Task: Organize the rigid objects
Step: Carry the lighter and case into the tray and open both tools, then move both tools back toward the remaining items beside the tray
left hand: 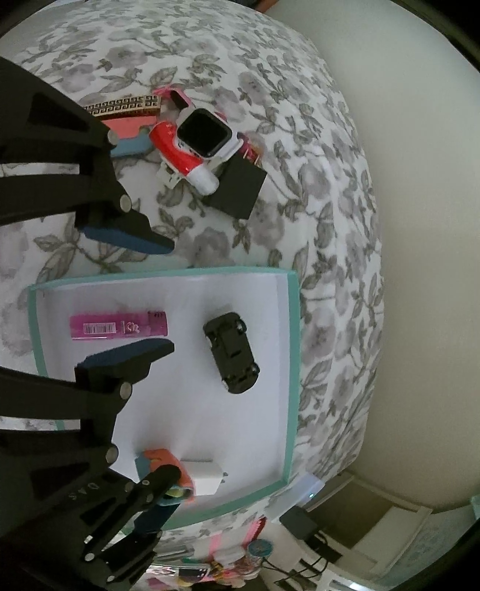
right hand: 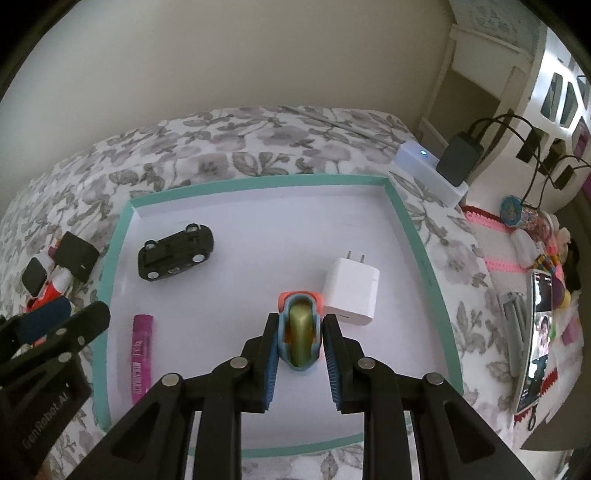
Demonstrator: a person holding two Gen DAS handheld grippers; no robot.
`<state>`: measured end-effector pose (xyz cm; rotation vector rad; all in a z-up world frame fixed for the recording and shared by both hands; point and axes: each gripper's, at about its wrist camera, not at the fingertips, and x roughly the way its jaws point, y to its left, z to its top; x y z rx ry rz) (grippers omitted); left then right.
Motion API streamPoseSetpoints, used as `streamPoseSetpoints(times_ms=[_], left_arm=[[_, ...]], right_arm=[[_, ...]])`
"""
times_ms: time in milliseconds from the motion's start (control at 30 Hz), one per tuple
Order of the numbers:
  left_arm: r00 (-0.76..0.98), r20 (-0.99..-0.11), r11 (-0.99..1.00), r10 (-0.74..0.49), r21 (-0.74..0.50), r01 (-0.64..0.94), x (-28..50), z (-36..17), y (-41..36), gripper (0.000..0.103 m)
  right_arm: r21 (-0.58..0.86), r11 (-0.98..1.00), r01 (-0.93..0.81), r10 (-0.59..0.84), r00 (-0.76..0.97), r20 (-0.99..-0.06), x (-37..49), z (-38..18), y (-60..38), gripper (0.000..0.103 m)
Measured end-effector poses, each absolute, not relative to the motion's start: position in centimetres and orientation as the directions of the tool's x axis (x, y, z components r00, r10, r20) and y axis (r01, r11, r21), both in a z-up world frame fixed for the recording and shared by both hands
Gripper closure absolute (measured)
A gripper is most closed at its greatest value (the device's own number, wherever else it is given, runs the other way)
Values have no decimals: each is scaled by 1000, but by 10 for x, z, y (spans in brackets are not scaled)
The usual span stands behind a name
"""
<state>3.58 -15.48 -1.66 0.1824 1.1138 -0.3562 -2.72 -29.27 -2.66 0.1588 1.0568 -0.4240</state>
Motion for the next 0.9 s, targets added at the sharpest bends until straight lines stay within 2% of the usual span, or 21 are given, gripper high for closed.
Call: streamPoseSetpoints(times_ms=[100, 267, 333, 367, 433, 667, 800, 900], left_arm=[[399, -899, 933, -181, -29, 358, 37, -16, -152, 49], [419, -891, 942, -174, -27, 334, 40, -12, -147, 47], [428, -888, 947, -168, -25, 320, 41, -11, -144, 46], [431, -887, 949, -165, -25, 313, 42, -11, -143, 44], [438, -886, 955, -155, -21, 294, 44, -11, -139, 26], [472, -872, 970, -129, -12, 243, 48, -9, -128, 24], [488, -865, 976, -114, -7, 216, 51, -9, -121, 11], [496, -862, 980, -105, -4, 200, 52, -9, -116, 11]], right_arm=[[-75, 914, 398, -263, 442, -858, -26, -22, -288, 59], [-77, 918, 389, -265, 457, -849, -25, -19, -285, 55], [-72, 917, 393, -265, 461, -847, -25, -19, -285, 49], [-75, 916, 394, -268, 462, -845, -26, -19, -285, 46], [-83, 916, 393, -277, 468, -839, -26, -18, -284, 34], [-104, 925, 365, -282, 479, -831, -23, -20, -278, 16], [-91, 926, 367, -276, 492, -826, -23, -20, -279, 0], [-81, 924, 374, -271, 492, -827, -24, -21, -281, 0]])
